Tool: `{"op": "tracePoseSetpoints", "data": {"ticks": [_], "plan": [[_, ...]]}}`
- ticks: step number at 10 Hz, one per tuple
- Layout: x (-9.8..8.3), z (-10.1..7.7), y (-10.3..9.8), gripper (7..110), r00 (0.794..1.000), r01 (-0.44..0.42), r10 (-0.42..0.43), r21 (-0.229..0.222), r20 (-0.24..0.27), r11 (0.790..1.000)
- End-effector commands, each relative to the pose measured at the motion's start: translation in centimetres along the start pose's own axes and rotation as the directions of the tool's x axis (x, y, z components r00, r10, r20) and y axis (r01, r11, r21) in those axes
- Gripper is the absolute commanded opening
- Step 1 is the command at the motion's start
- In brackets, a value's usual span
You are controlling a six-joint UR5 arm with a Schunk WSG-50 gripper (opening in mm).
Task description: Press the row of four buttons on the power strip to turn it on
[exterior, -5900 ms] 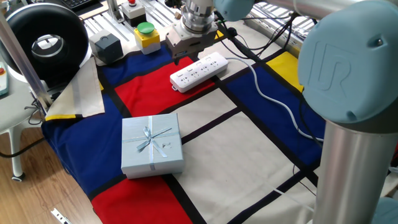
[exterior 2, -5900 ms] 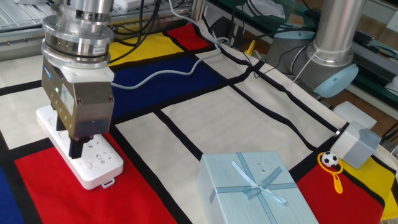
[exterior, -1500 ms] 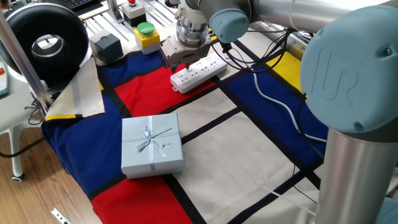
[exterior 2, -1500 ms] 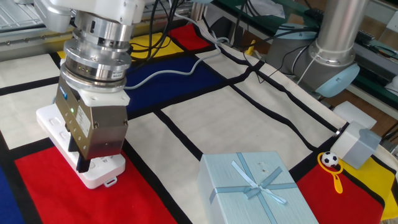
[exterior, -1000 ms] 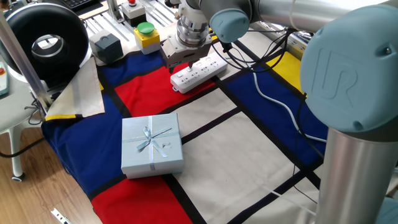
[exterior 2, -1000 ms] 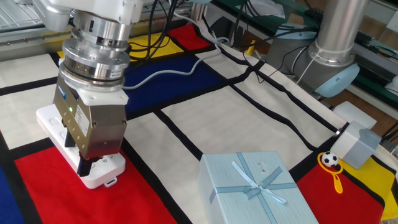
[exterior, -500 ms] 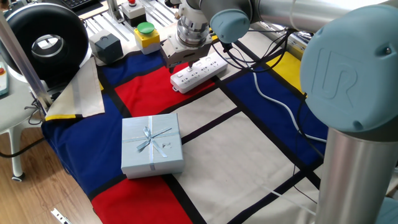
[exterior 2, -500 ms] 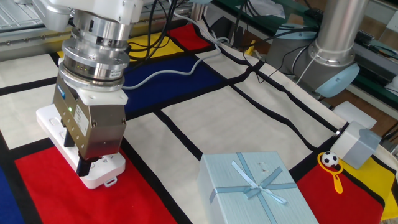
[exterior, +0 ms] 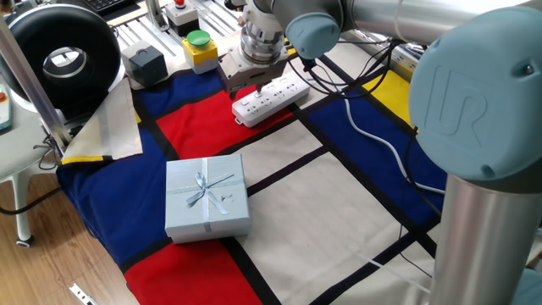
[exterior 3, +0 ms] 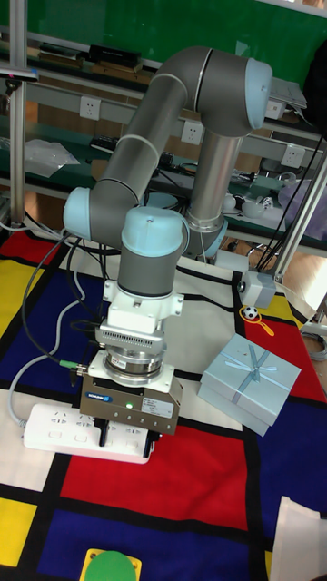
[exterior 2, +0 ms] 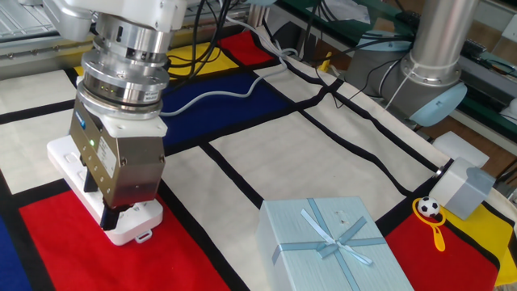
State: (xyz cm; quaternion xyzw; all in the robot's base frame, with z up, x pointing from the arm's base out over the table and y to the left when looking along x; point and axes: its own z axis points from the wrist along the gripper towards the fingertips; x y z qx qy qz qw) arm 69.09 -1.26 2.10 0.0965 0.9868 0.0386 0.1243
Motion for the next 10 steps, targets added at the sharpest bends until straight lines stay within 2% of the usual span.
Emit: {"op": "tracePoseSetpoints", "data": {"ticks": [1, 6, 10], "plan": [[-0.07, -0.09, 0.16, 66, 1.0, -0.011, 0.011, -0.01, 0.001, 1.0], [-0.29, 0.51, 0.29, 66, 1.0, -0.01, 0.01, -0.014, 0.005, 1.0], [-0.04, 0.28, 0.41, 66, 1.0, -0.017, 0.017, -0.015, 0.004, 1.0]]}}
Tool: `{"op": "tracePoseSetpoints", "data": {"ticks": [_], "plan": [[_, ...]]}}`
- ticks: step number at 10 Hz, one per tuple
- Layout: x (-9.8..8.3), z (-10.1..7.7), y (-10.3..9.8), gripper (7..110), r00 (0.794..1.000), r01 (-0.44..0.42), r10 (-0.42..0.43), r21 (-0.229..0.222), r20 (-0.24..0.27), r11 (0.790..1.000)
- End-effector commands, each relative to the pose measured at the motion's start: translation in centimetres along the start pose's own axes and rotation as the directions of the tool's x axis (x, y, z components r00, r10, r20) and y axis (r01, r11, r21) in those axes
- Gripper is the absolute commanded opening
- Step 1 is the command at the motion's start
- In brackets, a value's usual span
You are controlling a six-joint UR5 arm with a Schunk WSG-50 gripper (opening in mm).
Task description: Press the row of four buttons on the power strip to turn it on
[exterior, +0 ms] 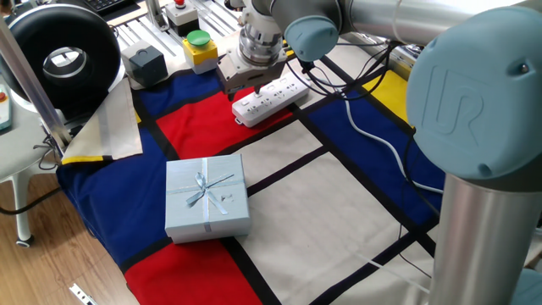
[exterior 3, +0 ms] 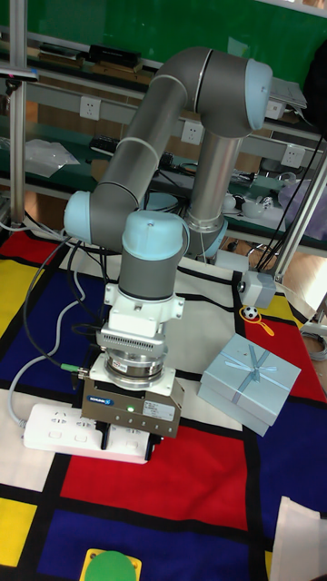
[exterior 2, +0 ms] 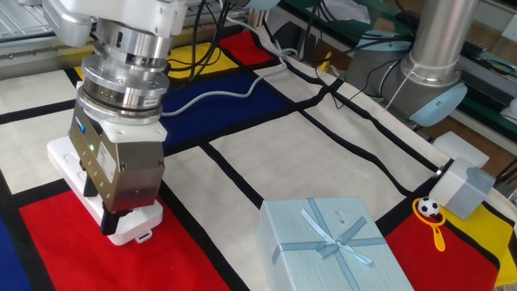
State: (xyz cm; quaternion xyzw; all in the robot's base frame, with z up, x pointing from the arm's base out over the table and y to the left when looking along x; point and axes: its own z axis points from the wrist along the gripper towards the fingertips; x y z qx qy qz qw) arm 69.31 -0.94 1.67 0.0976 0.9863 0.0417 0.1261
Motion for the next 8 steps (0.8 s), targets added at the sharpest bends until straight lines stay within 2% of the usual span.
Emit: {"op": "tracePoseSetpoints", "data": {"ticks": [1, 8], "plan": [[0.0, -0.35, -0.02, 66, 1.0, -0.013, 0.013, -0.006, 0.0, 1.0], [0.59, -0.46, -0.19, 66, 1.0, -0.01, 0.01, 0.002, -0.011, 1.0]]}}
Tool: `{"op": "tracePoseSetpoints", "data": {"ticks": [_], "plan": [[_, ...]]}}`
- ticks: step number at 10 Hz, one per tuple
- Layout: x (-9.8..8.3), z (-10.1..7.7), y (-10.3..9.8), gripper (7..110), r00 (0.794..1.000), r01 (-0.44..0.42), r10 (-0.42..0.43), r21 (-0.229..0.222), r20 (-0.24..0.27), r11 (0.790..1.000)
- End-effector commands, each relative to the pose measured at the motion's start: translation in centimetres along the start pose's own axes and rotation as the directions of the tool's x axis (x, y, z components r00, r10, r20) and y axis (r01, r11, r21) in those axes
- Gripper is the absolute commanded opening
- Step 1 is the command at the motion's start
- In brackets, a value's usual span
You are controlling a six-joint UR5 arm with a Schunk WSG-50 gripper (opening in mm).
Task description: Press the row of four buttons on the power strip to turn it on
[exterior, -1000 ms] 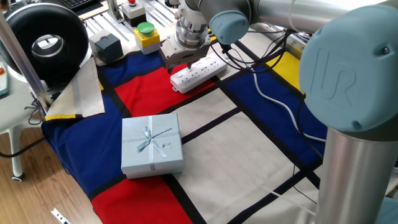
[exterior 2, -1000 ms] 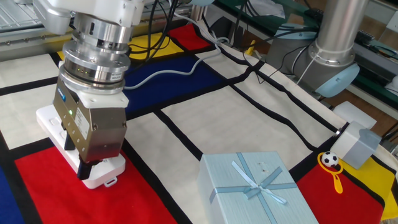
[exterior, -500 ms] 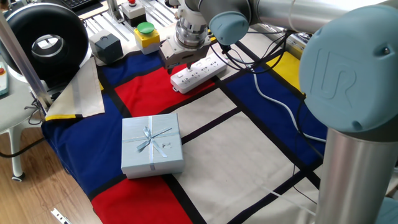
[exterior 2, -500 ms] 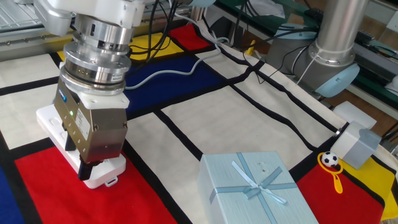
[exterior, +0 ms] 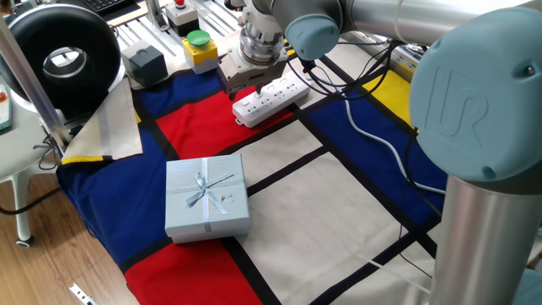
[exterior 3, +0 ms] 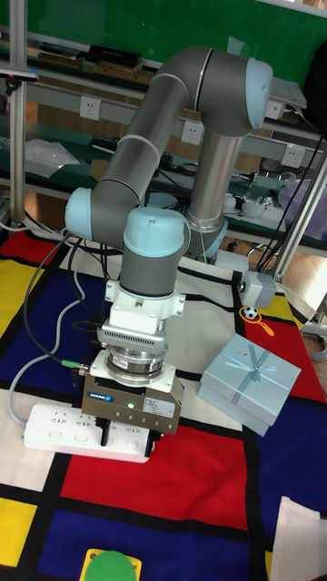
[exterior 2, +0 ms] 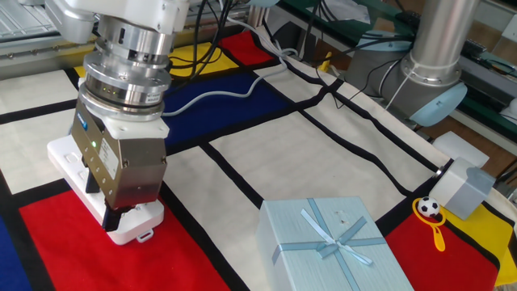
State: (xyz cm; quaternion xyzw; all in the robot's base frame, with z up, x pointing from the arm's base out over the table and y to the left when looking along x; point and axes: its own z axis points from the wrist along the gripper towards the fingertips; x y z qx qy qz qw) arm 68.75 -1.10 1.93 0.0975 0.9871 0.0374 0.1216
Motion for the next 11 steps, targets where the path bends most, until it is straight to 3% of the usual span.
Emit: {"op": "tracePoseSetpoints", "data": {"ticks": [1, 11], "plan": [[0.22, -0.03, 0.01, 66, 1.0, -0.01, 0.01, -0.007, -0.005, 1.0], [0.49, 0.64, 0.04, 66, 1.0, 0.0, 0.0, -0.011, -0.013, 1.0]]}}
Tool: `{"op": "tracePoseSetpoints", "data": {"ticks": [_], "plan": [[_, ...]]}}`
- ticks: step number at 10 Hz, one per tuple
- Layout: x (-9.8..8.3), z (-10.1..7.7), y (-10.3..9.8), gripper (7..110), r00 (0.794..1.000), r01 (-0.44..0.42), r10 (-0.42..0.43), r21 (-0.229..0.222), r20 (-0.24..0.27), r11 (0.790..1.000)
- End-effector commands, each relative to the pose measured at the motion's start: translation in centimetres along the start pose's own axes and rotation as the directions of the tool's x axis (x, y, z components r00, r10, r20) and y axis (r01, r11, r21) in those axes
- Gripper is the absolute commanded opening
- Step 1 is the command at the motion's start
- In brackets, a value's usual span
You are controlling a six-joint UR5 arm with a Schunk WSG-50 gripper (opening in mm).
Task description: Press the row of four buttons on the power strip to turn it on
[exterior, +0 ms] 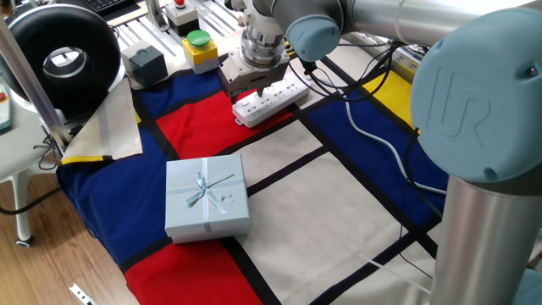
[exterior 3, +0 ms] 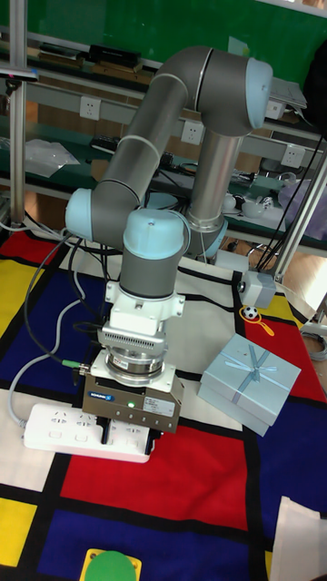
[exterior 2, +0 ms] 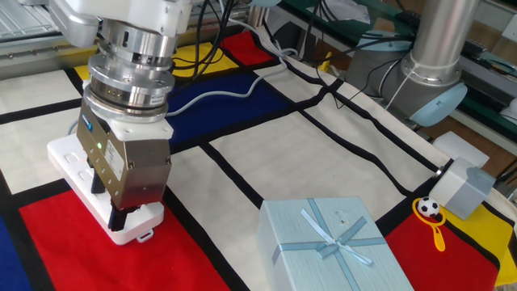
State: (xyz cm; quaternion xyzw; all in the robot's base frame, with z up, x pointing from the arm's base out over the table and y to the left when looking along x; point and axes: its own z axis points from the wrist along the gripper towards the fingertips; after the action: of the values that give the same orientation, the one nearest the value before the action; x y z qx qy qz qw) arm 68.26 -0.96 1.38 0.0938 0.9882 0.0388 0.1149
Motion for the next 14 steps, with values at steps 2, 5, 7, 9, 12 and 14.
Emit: {"op": "tracePoseSetpoints", "data": {"ticks": [2, 5, 7, 9, 12, 14], "plan": [[-0.1, 0.6, 0.1, 66, 1.0, -0.005, 0.005, -0.008, 0.006, 1.0], [0.3, -2.1, 1.3, 66, 1.0, -0.022, 0.022, 0.016, -0.017, 1.0], [-0.5, -3.2, 2.2, 44, 1.0, -0.01, 0.01, -0.016, -0.024, 1.0], [-1.1, -4.0, 3.4, 44, 1.0, -0.019, 0.018, -0.016, -0.019, 1.0], [-1.4, -4.7, 5.1, 44, 1.0, -0.025, 0.025, -0.016, -0.018, 1.0], [-2.1, -4.3, 4.2, 66, 0.999, 0.039, -0.039, 0.025, 0.015, 0.999]]}}
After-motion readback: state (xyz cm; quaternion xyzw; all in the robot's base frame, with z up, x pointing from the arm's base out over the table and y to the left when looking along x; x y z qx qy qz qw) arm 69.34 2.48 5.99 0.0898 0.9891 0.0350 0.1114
